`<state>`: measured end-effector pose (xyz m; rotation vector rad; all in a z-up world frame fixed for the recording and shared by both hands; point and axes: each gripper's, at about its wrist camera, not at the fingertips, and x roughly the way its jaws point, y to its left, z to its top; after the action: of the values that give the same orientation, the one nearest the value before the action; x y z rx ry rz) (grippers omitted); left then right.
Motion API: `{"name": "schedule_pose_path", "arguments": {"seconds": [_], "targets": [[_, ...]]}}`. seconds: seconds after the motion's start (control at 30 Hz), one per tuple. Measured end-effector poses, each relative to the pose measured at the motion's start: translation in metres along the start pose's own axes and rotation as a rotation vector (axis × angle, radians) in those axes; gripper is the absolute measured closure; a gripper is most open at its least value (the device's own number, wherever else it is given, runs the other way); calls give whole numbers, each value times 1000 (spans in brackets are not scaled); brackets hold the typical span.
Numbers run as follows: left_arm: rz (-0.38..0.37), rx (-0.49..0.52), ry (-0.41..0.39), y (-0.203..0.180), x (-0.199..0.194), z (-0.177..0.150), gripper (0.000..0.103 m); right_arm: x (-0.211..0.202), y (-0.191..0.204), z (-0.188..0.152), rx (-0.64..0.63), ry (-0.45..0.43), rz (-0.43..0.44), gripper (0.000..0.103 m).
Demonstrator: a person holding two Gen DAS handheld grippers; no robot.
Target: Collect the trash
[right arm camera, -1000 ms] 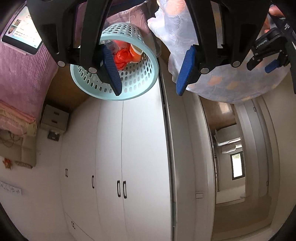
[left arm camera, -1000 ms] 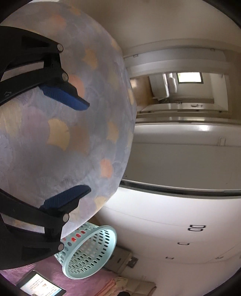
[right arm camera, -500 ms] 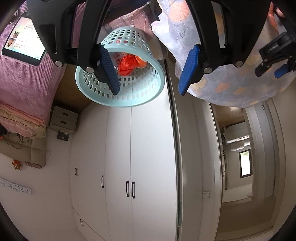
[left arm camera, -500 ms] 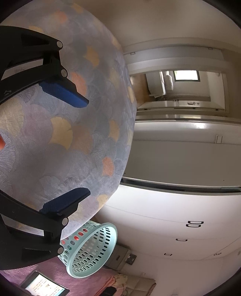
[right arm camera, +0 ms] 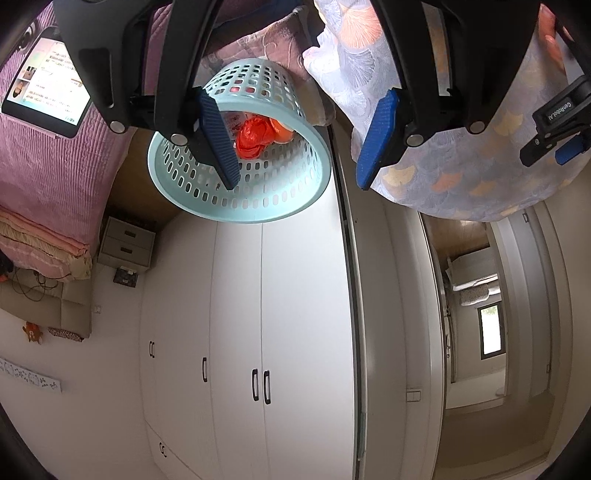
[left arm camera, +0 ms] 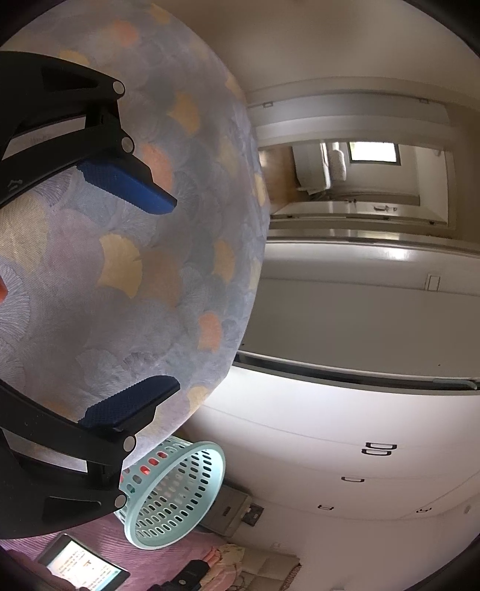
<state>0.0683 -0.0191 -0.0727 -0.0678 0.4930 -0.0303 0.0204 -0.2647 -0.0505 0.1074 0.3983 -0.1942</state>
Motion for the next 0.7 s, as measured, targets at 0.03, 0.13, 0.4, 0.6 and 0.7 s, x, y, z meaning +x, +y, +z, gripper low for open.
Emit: {"name": "schedule_pose_path", "arguments": {"seconds": [0.03,0.13,0.4,0.6,0.7], "targets": [[-2,-2,0,0,0,0,16,0,0,0,1,2,1,41],[-5,-4,1,1,0,0,16,1,0,1,4,4,3,41],[-16,-8,6,0,1,-1,16,6,-1,1,11,24,14,39],[-20,-8,8,1,1,-1,16,10,-4,0,29,38,23,39],[-18,-1,8,0,1,-1,16,8,-4,-1,31,32,24,39]]}}
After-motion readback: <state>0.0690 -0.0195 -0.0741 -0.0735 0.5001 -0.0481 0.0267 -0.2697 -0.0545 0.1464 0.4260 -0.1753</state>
